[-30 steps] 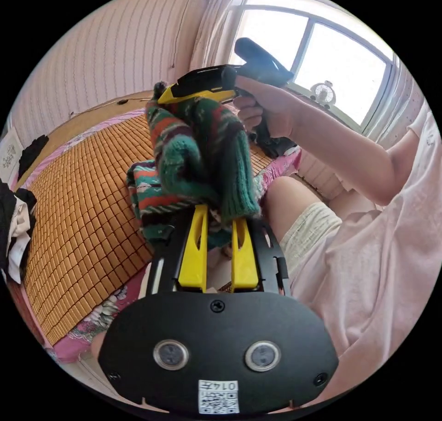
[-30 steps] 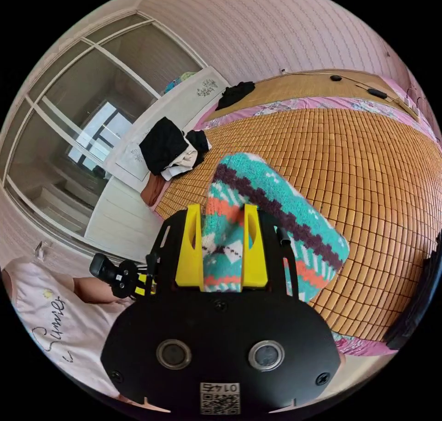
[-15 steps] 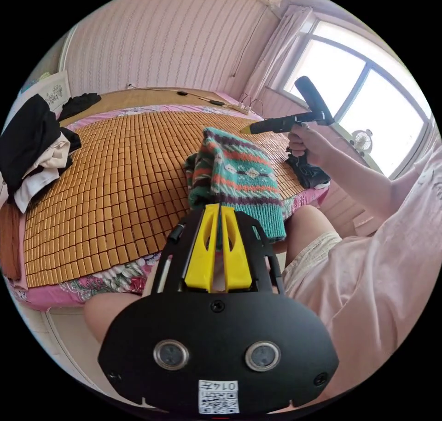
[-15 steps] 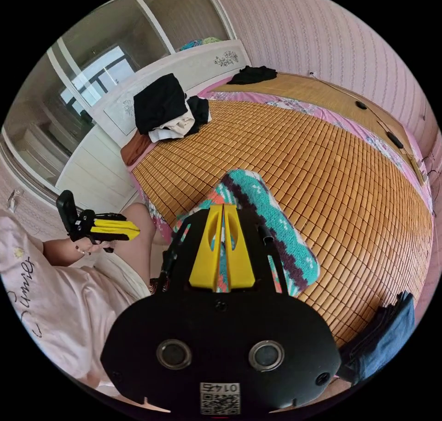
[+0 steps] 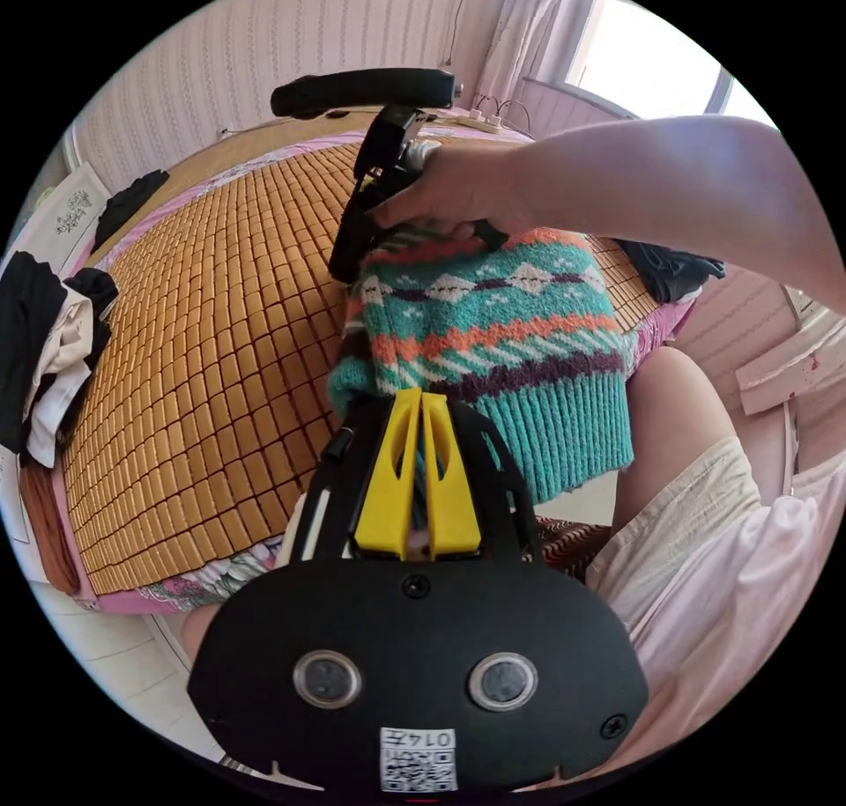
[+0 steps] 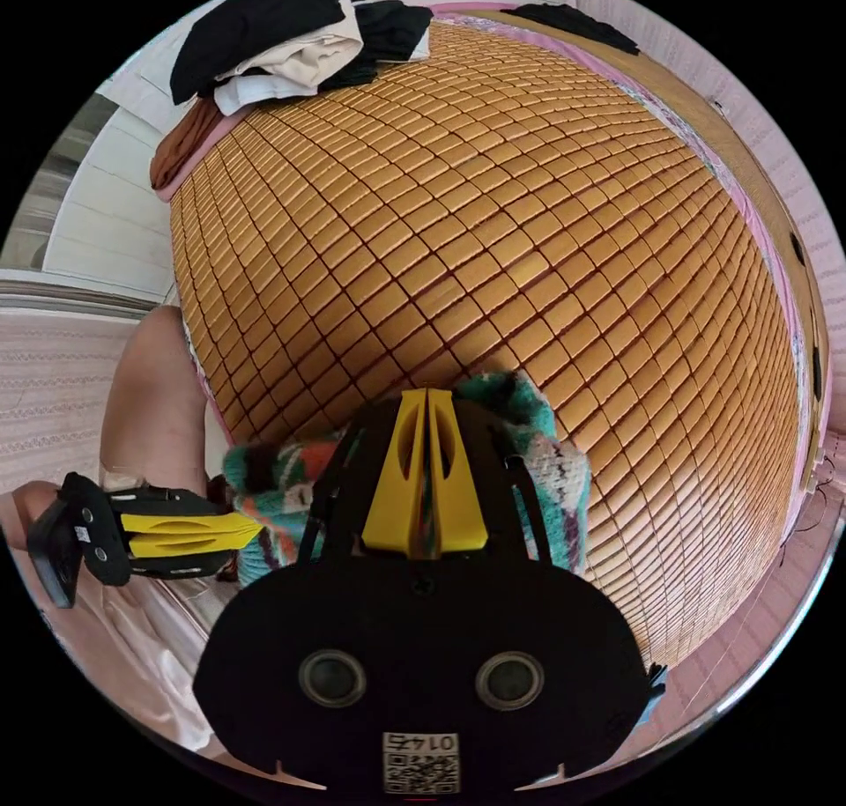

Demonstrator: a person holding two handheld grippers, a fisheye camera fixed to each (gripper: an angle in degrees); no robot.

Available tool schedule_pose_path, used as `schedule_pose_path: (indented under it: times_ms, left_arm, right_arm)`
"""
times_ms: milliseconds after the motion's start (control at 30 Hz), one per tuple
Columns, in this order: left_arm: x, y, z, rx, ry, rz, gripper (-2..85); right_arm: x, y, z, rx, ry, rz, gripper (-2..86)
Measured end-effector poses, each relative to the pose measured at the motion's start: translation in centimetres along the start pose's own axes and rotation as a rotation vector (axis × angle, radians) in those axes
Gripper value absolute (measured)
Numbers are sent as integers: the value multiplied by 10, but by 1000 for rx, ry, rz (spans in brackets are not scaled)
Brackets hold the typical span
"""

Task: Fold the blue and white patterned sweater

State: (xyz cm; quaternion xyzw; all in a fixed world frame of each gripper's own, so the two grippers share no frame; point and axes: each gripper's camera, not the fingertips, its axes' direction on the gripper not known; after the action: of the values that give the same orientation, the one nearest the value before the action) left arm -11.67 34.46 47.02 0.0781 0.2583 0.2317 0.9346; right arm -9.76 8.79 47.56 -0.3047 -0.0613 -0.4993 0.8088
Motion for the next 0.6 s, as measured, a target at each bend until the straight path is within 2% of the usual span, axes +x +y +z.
schedule_pose_path:
  times_ms: [133,233,300,367,467,600]
  left_arm:
    - [-13,-8,-3,14,57,-51,-9]
    - [-25,-12,-18,53,141,-84,-8]
    - [-30,-15,-34,101,167,-88,-6]
    - [-34,-20,-49,154,125,-87,1]
    - [-40,-34,-54,154,57,-75,32]
    - [-49,-50,-10,-20,41,-101,44]
  right_arm:
    - [9,0,-4,43,-76,21,-5]
    - [17,21,-41,226,-185,27,-4]
    - [21,61,-86,422,-219,56,-4]
    - [22,92,-109,470,-188,93,-4]
    - [23,115,-108,376,-88,140,-5]
    - [33,90,-68,163,-25,158,-6]
